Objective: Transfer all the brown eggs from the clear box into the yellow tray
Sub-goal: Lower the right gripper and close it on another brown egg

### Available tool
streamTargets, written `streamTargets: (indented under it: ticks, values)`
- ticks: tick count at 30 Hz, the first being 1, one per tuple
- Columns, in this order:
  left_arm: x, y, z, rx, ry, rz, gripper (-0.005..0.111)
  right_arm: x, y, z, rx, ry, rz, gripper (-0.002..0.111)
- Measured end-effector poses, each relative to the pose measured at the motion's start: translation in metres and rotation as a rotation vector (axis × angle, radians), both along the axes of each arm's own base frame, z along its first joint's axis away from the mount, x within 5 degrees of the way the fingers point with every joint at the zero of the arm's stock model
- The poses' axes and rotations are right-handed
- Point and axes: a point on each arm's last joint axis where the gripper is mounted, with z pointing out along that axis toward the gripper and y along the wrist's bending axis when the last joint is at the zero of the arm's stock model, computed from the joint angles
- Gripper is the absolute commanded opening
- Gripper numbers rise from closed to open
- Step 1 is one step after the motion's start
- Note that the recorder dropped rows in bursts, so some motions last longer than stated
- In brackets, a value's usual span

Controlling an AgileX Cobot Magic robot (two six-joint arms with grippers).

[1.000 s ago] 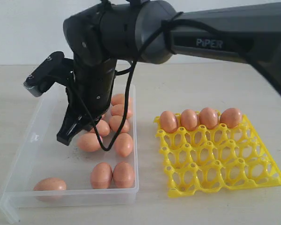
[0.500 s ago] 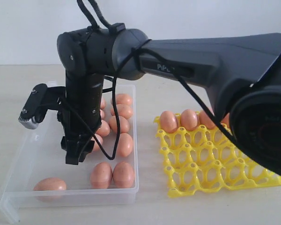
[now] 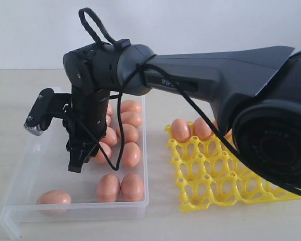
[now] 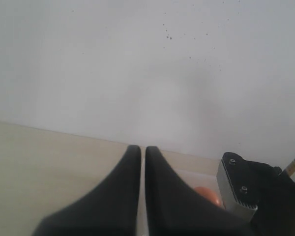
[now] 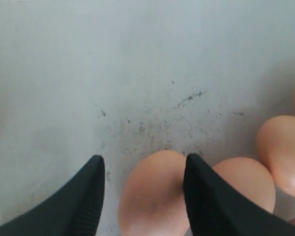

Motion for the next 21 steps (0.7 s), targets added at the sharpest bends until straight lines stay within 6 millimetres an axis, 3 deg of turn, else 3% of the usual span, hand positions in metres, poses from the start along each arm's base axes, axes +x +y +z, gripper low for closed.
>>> streamTargets:
  ticks: [7,21]
  values:
    - [0.0,0.0,0.0,0.0,0.0,0.0,0.004,0.007,-0.009,-0.02,-0.041,0.092,-0.202,0.053]
    - [0.0,0.0,0.0,0.0,0.0,0.0,0.004,0.01,-0.02,-0.016,-0.109,0.09,-0.419,0.052]
